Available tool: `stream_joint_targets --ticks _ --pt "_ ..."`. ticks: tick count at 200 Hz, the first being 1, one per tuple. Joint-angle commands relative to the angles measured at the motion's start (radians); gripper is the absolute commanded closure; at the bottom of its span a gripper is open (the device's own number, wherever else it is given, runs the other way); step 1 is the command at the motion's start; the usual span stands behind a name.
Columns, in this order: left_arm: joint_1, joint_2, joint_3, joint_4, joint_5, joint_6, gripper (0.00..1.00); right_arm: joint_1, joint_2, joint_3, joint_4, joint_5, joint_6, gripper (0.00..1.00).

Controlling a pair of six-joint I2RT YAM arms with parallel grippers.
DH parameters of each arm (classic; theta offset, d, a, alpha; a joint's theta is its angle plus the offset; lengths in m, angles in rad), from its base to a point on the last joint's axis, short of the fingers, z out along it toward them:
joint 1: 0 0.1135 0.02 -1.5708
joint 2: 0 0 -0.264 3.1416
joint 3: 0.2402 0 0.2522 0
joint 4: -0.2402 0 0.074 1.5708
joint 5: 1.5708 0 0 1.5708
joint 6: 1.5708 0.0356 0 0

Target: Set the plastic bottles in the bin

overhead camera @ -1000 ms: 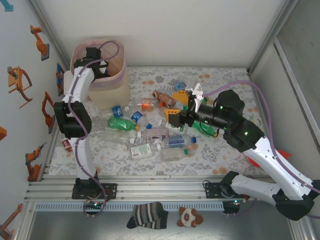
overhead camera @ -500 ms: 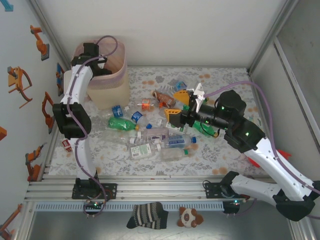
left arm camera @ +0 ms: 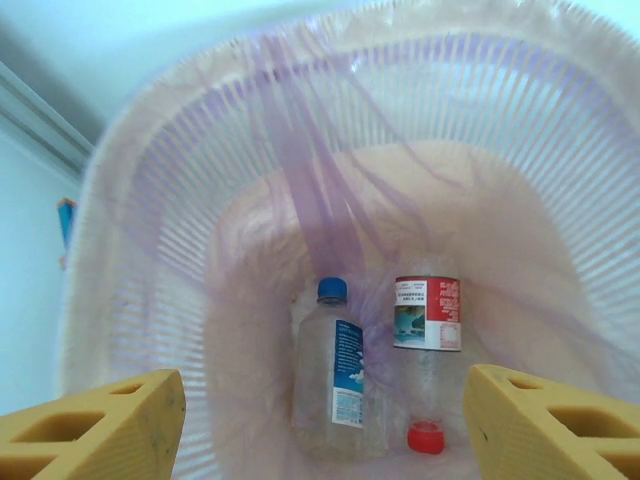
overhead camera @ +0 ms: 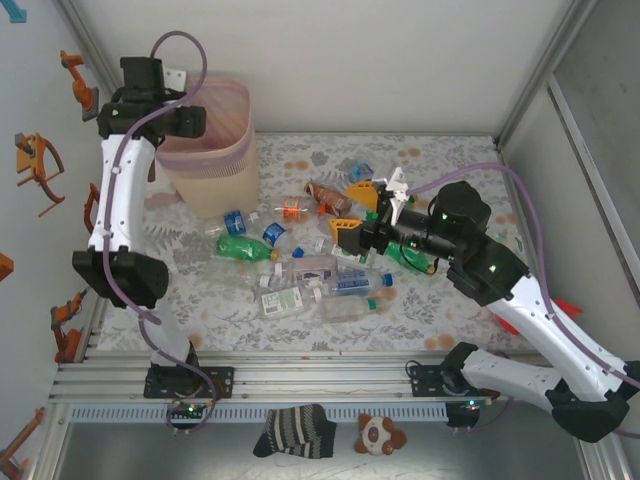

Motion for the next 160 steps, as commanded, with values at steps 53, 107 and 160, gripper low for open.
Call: stream_joint_targets --ticks 53,107,160 --pt "0.086 -0.235 -0.188 -0.013 0.075 -0.087 0.27 0.007 -0.007 -0.009 0.033 -0.029 -0.012 0.23" --pt "0.235 -0.465 -0.489 0.020 0.098 -0.079 0.27 0.007 0.002 0.000 0.013 -0.036 -0.029 0.22" --pt "0.370 -0.612 -0.775 0.038 0.119 -0.104 0.27 0.007 0.030 0.018 0.016 -0.073 -0.026 0.22"
